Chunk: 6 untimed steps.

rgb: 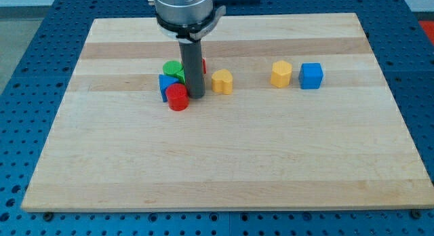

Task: Push the yellow heart into the yellow hexagon

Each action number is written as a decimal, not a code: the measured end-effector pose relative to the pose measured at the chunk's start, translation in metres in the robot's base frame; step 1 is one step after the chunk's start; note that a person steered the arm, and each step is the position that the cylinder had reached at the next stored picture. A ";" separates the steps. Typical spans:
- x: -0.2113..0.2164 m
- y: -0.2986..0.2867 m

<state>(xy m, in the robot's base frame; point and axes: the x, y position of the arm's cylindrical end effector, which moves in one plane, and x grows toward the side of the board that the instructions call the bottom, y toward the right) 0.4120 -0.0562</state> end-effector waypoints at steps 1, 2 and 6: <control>-0.010 0.010; -0.007 0.034; -0.010 0.070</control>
